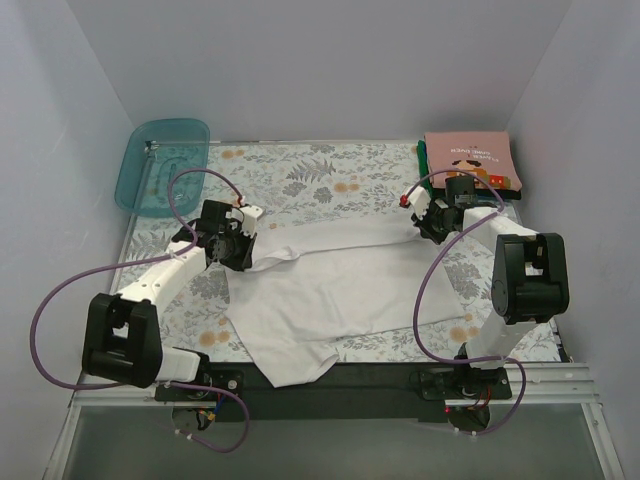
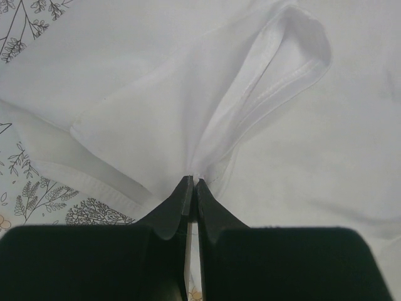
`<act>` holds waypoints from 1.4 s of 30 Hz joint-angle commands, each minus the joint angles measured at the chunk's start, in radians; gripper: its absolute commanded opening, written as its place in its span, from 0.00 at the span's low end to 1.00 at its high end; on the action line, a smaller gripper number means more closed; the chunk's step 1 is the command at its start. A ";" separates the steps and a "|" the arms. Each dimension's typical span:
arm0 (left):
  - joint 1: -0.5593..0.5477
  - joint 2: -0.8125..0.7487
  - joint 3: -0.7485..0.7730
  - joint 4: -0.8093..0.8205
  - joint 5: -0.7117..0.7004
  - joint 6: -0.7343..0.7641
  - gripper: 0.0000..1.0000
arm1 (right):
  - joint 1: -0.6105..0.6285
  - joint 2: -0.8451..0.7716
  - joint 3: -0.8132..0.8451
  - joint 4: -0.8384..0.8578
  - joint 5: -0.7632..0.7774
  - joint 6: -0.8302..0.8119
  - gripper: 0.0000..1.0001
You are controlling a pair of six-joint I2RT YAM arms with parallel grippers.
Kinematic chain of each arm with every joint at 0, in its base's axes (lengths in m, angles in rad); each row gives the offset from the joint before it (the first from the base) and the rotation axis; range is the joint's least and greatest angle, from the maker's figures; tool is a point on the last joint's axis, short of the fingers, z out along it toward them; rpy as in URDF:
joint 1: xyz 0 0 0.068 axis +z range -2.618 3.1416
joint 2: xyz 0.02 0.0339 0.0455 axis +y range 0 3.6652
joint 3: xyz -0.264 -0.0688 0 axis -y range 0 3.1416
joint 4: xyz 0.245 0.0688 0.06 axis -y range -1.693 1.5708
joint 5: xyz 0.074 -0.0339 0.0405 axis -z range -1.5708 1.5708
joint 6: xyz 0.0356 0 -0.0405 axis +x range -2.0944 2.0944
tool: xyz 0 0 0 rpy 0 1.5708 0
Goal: Fold and stack the t-shirts
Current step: Fold the tshirt
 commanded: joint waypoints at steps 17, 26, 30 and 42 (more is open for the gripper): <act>-0.003 0.051 0.171 -0.125 0.245 0.096 0.32 | -0.009 -0.075 0.204 -0.220 -0.091 0.019 0.63; -0.092 0.268 0.268 0.070 0.103 -0.033 0.17 | 0.064 0.085 0.327 -0.260 -0.064 0.182 0.25; -0.161 0.351 0.285 0.095 0.029 -0.039 0.16 | 0.086 0.140 0.336 -0.259 -0.024 0.194 0.21; -0.279 0.238 0.228 0.021 0.041 -0.005 0.21 | 0.091 0.206 0.394 -0.280 0.022 0.201 0.22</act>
